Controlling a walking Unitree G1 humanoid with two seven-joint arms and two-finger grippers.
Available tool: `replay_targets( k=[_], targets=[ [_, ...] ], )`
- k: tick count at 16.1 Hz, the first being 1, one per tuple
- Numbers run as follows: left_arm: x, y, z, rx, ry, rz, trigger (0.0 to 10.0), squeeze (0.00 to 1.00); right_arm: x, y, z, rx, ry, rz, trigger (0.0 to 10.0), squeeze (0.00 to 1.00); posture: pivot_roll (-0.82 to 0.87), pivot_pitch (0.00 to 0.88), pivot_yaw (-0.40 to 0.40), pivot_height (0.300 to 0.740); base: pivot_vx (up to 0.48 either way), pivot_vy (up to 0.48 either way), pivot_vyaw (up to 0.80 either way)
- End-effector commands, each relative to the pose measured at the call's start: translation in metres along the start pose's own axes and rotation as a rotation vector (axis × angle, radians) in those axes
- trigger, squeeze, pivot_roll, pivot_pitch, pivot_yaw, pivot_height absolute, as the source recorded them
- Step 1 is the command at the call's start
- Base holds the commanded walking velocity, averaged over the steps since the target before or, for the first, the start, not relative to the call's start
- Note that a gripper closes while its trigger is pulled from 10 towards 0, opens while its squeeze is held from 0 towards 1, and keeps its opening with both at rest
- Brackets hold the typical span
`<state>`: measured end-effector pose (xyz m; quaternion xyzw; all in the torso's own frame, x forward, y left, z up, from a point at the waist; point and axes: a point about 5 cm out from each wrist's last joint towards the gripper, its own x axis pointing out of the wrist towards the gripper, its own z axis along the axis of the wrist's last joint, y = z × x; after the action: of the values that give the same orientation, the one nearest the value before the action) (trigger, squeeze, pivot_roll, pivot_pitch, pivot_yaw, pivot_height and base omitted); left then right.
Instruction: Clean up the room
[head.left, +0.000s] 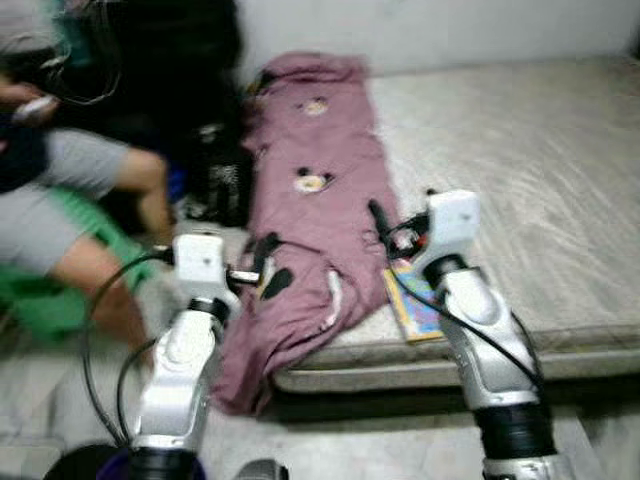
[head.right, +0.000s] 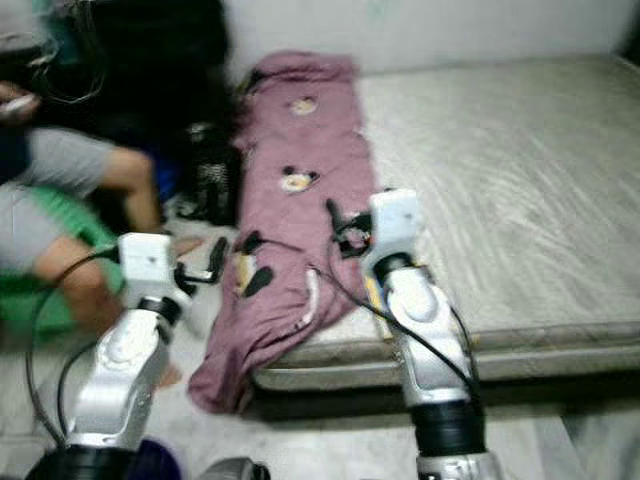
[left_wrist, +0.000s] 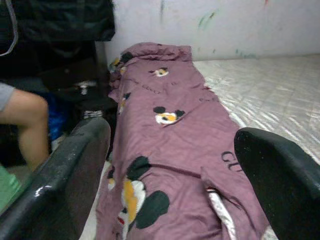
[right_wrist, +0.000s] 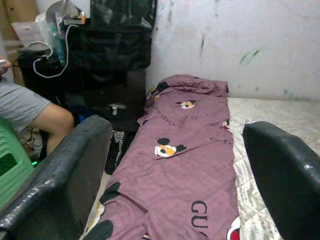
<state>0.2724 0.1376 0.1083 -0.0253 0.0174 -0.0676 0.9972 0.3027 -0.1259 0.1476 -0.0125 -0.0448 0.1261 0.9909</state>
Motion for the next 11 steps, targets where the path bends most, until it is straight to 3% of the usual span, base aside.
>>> replay_targets(
  k=[1, 9, 11],
  targets=[
    [-0.0002, 0.0098, 0.0026, 0.022, -0.004, 0.032, 10.0, 0.0, 0.003, 0.0089, 0.0036, 0.01, -0.014, 0.026, 10.0, 0.0, -0.14, 0.0, 0.039, 0.74, 0.0, 0.0, 0.8],
    [-0.0025, 0.0117, 0.0028, 0.022, -0.01, 0.007, 10.0, 0.0, -0.0012, 0.0027, 0.0021, 0.052, -0.025, -0.03, 10.0, 0.0, -0.14, 0.0, 0.051, 0.74, 0.0, 0.0, 0.06],
    [-0.0013, 0.0112, 0.0023, 0.019, -0.007, -0.003, 10.0, 0.0, -0.0004, 0.0013, 0.0019, 0.058, -0.034, -0.054, 10.0, 0.0, -0.15, 0.0, 0.086, 0.74, 0.0, 0.0, 0.0]
  ],
)
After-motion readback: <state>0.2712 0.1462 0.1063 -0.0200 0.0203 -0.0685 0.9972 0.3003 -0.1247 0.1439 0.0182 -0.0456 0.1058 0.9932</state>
